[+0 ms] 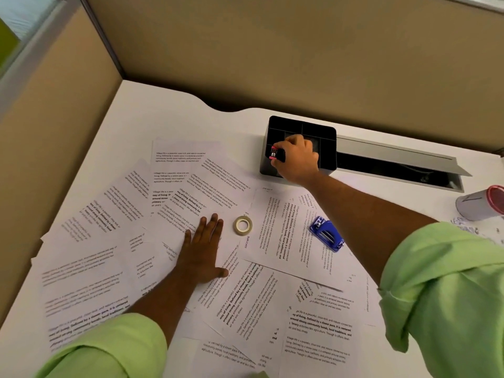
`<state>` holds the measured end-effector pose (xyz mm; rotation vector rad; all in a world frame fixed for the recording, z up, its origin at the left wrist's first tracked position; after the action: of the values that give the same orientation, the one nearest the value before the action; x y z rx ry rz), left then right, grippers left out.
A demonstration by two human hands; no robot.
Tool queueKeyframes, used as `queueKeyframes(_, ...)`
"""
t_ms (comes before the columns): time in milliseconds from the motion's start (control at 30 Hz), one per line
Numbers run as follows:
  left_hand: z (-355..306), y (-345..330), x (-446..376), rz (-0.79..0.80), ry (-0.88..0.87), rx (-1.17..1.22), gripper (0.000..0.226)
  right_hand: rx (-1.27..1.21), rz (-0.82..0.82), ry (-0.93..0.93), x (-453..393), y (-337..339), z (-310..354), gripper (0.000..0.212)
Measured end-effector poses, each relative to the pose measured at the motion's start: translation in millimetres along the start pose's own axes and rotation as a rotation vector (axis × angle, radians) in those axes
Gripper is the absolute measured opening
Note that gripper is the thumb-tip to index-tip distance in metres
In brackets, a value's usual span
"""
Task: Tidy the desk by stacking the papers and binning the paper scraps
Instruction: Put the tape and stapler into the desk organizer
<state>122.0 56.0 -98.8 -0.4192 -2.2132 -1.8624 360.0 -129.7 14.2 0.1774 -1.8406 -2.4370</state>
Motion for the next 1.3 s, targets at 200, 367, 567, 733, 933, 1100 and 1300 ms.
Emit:
queueKeyframes(200,0,1,1,-0.014,-0.006,-0.001,0.134,-0.017,-0.261,0.02,46,11,16,0.052)
queueKeyframes(367,1,-1,0,-0.009,0.0,-0.004,0.134,-0.135,-0.076,0.151,105,-28,40,0.04)
queueKeyframes(567,1,-3,-1,-0.003,0.005,-0.02,0.135,-0.089,0.308,0.208,152,-84,52,0.075)
queueKeyframes(733,2,-5,-1,-0.003,-0.001,-0.024,0.135,-0.044,0.267,0.227,161,-92,54,0.066)
queueKeyframes(933,1,-3,0,0.012,0.002,-0.038,0.134,-0.067,0.22,0.208,162,-84,43,0.056)
queueKeyframes(1100,-9,2,-3,0.043,0.02,-0.104,0.134,-0.142,0.043,0.11,141,-43,23,0.057)
queueKeyframes(1300,-37,16,-16,-0.023,-0.033,-0.071,0.131,-0.214,-0.215,-0.026,82,25,-8,0.062)
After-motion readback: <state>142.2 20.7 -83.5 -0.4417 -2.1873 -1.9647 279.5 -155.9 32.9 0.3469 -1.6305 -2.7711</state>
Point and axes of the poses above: each hand's wrist, its own x-axis away from the middle knuckle, its own y-axis out of the back of the hand, z = x × y, the point moved 8 cm from there along -x, towards the middle knuckle, and after that the axes turned 15 degrees about -z, right-handed, at the moved point
